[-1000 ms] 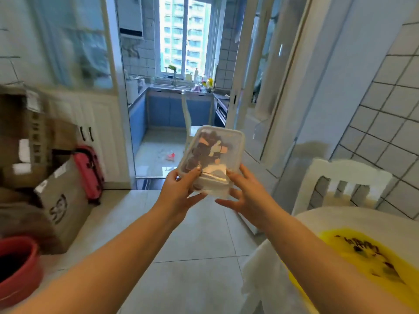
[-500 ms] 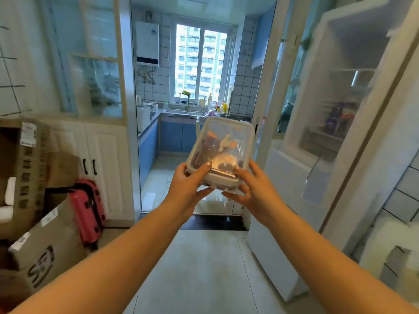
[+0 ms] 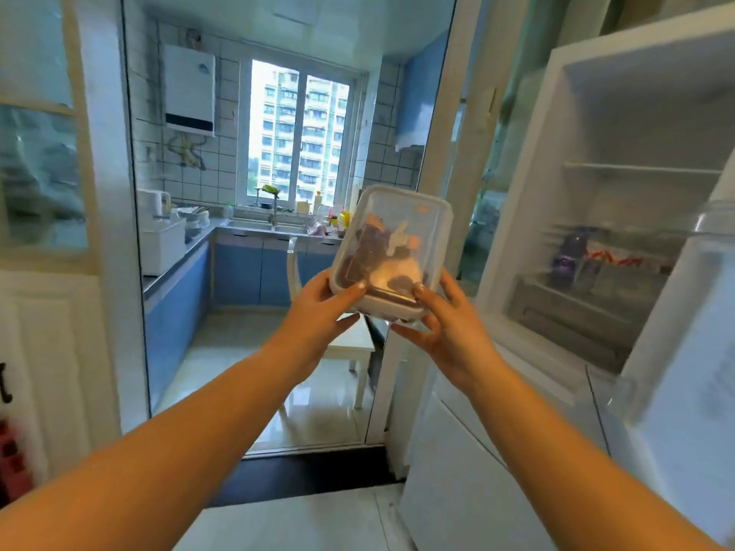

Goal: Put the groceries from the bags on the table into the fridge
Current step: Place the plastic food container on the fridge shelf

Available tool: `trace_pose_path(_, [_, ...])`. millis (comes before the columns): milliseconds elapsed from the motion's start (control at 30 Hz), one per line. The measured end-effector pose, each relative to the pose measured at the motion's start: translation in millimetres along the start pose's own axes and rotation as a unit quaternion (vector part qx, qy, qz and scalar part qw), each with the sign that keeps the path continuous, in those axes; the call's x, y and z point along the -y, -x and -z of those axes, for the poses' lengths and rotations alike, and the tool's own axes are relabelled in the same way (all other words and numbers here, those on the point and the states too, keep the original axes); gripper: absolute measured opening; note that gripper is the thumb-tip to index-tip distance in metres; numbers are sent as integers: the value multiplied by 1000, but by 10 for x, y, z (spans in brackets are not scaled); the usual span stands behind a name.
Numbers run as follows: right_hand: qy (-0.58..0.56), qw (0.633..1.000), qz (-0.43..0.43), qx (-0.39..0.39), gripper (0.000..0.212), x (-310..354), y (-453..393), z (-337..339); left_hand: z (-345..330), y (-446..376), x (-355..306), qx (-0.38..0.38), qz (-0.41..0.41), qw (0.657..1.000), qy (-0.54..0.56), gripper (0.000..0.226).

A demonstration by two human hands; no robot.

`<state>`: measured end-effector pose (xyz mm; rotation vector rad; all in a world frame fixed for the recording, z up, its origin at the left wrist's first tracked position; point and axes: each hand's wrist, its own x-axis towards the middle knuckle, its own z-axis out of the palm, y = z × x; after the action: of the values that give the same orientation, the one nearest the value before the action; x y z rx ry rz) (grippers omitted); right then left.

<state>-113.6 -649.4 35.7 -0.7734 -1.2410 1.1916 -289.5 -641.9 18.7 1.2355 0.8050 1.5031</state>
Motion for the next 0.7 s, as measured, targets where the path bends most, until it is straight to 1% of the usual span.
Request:
trace_pose_path(100, [34,998,35,-30,41,-32,-523,194,-93,-692,139,61,-7,998,8,36])
trace_pose_path(233, [78,988,95,-95,38,53,-1201,443,-321,-1625,276,102,-18,994,24,28])
trace_pose_path(333, [120,970,146,-154,47,234,-1634,663,-637,-2304,305,164,-28,986,32,33])
trace_pose_path(400, [164,954,184,-172,59,378,-1885,855,-899,-2712,300,199,-34,978,49,39])
trace_pose_path(467, [221,936,198,-191,71,515,-2098,1082,-1185,-3038,331,229,-36,970,68,43])
trace_pose_path(567, [284,907,218,-221,72,695,-2354,1463,-1642,-3443,446,261,-43,960,96,35])
trace_pose_path(700, [318,885,241,-241,78,866,-2663,2007,-2263,-3962,643,298,-67,944,124,43])
